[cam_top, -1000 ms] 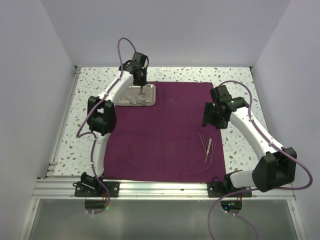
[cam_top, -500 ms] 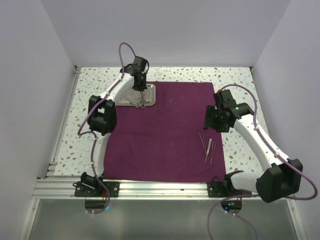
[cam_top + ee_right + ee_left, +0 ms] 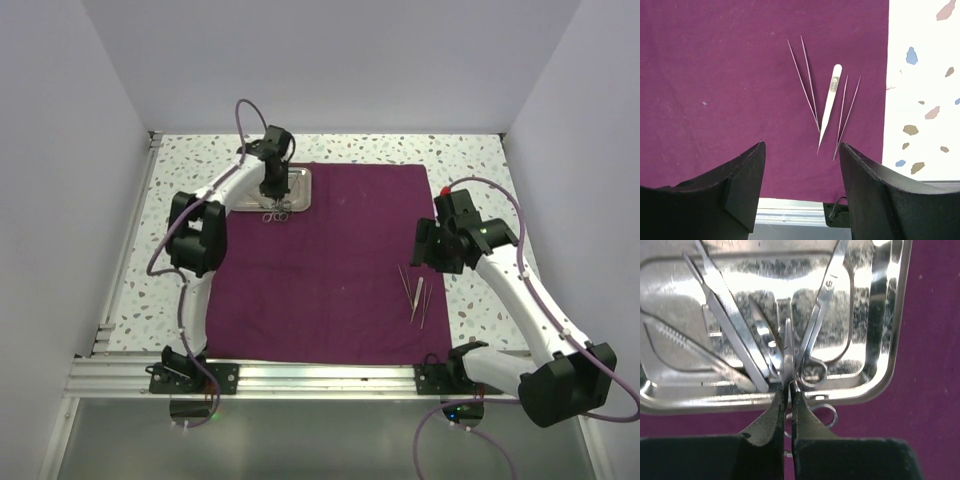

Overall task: Open and lay out the surgical kit
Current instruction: Pick up the medical item from the container, then place the medical item in the surgical kit.

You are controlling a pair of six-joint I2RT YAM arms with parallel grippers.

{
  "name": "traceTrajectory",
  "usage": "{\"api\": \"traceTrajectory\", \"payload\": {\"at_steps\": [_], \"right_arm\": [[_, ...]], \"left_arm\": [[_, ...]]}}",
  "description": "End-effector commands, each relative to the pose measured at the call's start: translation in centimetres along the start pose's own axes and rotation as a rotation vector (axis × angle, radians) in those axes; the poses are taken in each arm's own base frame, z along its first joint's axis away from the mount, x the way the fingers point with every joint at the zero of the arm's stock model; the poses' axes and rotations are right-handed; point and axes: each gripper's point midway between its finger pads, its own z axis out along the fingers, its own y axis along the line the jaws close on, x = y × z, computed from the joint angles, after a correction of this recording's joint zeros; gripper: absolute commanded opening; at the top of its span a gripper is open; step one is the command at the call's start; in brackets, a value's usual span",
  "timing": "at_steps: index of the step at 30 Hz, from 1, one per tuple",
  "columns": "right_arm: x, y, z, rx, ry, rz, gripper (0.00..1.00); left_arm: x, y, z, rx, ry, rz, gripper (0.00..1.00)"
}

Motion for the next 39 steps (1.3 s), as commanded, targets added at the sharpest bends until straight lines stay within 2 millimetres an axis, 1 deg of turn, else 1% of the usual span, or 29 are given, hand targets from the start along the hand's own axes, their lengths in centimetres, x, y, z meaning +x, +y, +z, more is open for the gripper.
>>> {"api": "traceTrajectory", "payload": {"at_steps": [1,2,3,4,5,6,7,8,9,11,12,14,15,17,18,19,21,23,24,28,29,30,31,33,34,35,37,38,39], "right_arm": [[0.5,-0.1,-0.8,-0.012,-0.005,0.021,0.65],[0.4,0.0,-0.8,-0.015,-0.007,0.024,0.65],[0.4,0.1,-1.0,-0.021,-0.004,0.027,0.65],[0.4,0.1,-1.2,-0.023,-0.006,0.032,0.65],[0.0,0.4,-1.6,-0.034,-0.016,0.034,0.64],[0.0,0.5,-1.9,-0.04,-0.014,0.039,0.65],[-0.2,0.7,-2.2,-0.045,-0.02,0.042,0.65],[-0.6,1.0,-2.8,-0.059,-0.033,0.044,0.65],[-0.6,1.1,-3.2,-0.065,-0.028,0.047,0.65],[-1.1,1.4,-4.1,-0.077,-0.042,0.052,0.65],[-1.0,1.3,-4.3,-0.074,-0.036,0.053,0.66],[-1.1,1.5,-5.0,-0.085,-0.042,0.058,0.66],[-0.8,1.4,-5.2,-0.082,-0.031,0.059,0.66],[-0.6,1.3,-5.6,-0.079,-0.027,0.061,0.66],[-0.4,1.1,-5.8,-0.078,-0.024,0.064,0.66],[-0.2,1.0,-5.9,-0.077,-0.023,0.063,0.66],[0.6,1.2,-5.8,-0.097,0.002,0.065,0.66],[1.3,1.0,-5.2,-0.093,0.025,0.065,0.66],[1.5,1.0,-5.0,-0.094,0.029,0.065,0.66],[1.9,1.0,-4.0,-0.087,0.051,0.068,0.66],[1.8,1.0,-3.9,-0.085,0.051,0.071,0.66],[1.7,1.0,-3.8,-0.083,0.048,0.069,0.66],[1.5,1.0,-3.6,-0.076,0.049,0.071,0.66],[1.3,1.1,-3.4,-0.071,0.048,0.074,0.67],[1.1,1.1,-3.3,-0.07,0.047,0.075,0.66],[1.0,1.2,-3.1,-0.066,0.053,0.081,0.66],[0.7,1.4,-2.9,-0.067,0.052,0.086,0.66],[0.4,1.5,-2.9,-0.065,0.051,0.089,0.66],[0.2,1.6,-2.8,-0.065,0.049,0.094,0.66]], "left_arm": [[-2.2,-1.9,-6.6,0.056,-0.132,-0.041,0.0],[-2.2,-2.5,-8.2,0.066,-0.153,-0.052,0.0],[-0.5,-3.7,-8.6,0.056,-0.14,-0.029,0.0],[0.2,-4.5,-9.3,0.059,-0.14,-0.021,0.0],[0.5,-5.6,-11.0,0.078,-0.163,-0.036,0.0],[2.7,-7.2,-11.3,0.079,-0.143,-0.006,0.0],[3.6,-8.1,-12.0,0.09,-0.14,-0.011,0.0],[4.1,-9.0,-13.4,0.11,-0.155,-0.049,0.0],[6.2,-10.2,-13.6,0.108,-0.142,-0.033,0.0],[7.6,-11.5,-14.8,0.13,-0.142,-0.085,0.0],[9.4,-12.1,-14.8,0.116,-0.134,-0.071,0.0],[10.8,-13.0,-15.2,0.115,-0.129,-0.1,0.0],[12.2,-13.9,-15.2,0.107,-0.124,-0.082,0.0],[13.9,-14.9,-14.9,0.106,-0.105,-0.096,0.0],[15.4,-15.8,-15.0,0.112,-0.092,-0.077,0.0],[16.2,-16.3,-14.9,0.114,-0.083,-0.077,0.0],[18.2,-17.4,-14.5,0.117,-0.052,-0.065,0.0],[19.7,-17.8,-13.8,0.115,-0.019,-0.055,0.0],[20.3,-18.3,-13.8,0.131,-0.011,-0.045,0.0],[21.5,-18.7,-13.5,0.15,0.016,-0.043,0.0],[21.7,-18.8,-13.6,0.154,0.021,-0.04,0.03],[21.8,-18.9,-13.7,0.162,0.028,-0.039,0.1],[21.8,-19.0,-13.8,0.167,0.03,-0.036,0.23],[21.7,-19.3,-14.2,0.185,0.034,-0.019,0.37],[21.5,-19.5,-14.4,0.195,0.034,-0.012,0.54],[20.8,-20.1,-15.0,0.214,0.021,0.003,0.57],[20.3,-20.0,-15.5,0.208,0.019,0.019,0.64],[19.2,-20.6,-16.4,0.227,-0.005,0.035,0.65],[18.5,-20.1,-16.6,0.204,-0.017,0.043,0.67]]}}
